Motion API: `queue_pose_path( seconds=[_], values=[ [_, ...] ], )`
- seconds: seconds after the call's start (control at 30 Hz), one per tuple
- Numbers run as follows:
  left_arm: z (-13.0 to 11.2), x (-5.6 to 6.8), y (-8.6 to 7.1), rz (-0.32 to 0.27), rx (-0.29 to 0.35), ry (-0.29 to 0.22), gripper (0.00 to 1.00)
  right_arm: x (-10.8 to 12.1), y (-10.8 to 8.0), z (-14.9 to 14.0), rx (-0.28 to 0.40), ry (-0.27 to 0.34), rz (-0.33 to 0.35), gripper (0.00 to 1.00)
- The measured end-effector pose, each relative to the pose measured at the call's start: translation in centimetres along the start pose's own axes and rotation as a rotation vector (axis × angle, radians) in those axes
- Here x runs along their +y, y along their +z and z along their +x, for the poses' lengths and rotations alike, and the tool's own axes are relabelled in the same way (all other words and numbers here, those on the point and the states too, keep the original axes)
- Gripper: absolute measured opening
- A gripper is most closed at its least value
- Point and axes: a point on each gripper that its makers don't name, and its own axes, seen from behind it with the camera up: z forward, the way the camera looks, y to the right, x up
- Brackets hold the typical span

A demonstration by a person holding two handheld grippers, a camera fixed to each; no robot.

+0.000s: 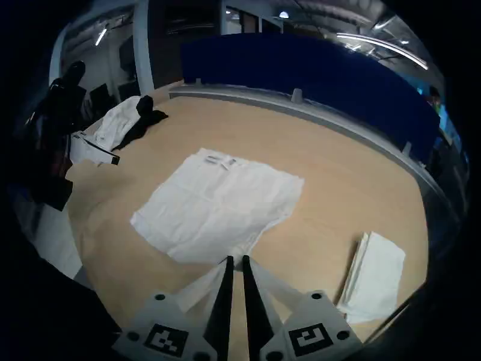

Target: Fold towel

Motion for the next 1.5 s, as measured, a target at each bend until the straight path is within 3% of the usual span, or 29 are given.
queue_pose_path(
  seconds=[0.23,0.3,0.37,0.5,0.57,0.77,1.03,1.37,1.5],
  values=[
    [-1.8,0.7,1.3,-0.012,-0.028,-0.014,0.03,-0.5,0.6,-0.8,-0.01,0.014,0.005,0.11],
    [-2.2,1.0,1.6,-0.021,-0.035,-0.017,0.1,-0.6,0.7,-0.8,-0.01,0.016,0.006,0.11],
    [-2.8,1.3,1.9,-0.034,-0.046,-0.013,0.28,-0.6,0.7,-0.9,-0.01,0.016,0.006,0.11],
    [-4.7,1.7,2.8,-0.047,-0.088,0.008,0.73,-0.6,0.7,-1.1,-0.013,0.015,0.004,0.11],
    [-5.8,1.6,3.4,-0.044,-0.113,0.024,0.74,-0.6,0.6,-1.2,-0.014,0.014,0.003,0.11],
    [-7.9,1.9,5.0,-0.044,-0.145,0.072,0.74,-0.6,0.7,-1.8,-0.021,0.015,0.001,0.11],
    [-8.4,1.9,5.9,-0.045,-0.16,0.089,0.71,-0.6,0.7,-1.9,-0.02,0.019,-0.001,0.11],
    [-9.9,2.1,6.6,-0.019,-0.202,0.161,0.34,-0.5,0.8,-1.6,-0.015,0.022,-0.002,0.11],
    [-10.1,2.1,6.5,-0.015,-0.206,0.175,0.26,-0.6,0.9,-1.5,-0.012,0.024,-0.001,0.11]
  ],
)
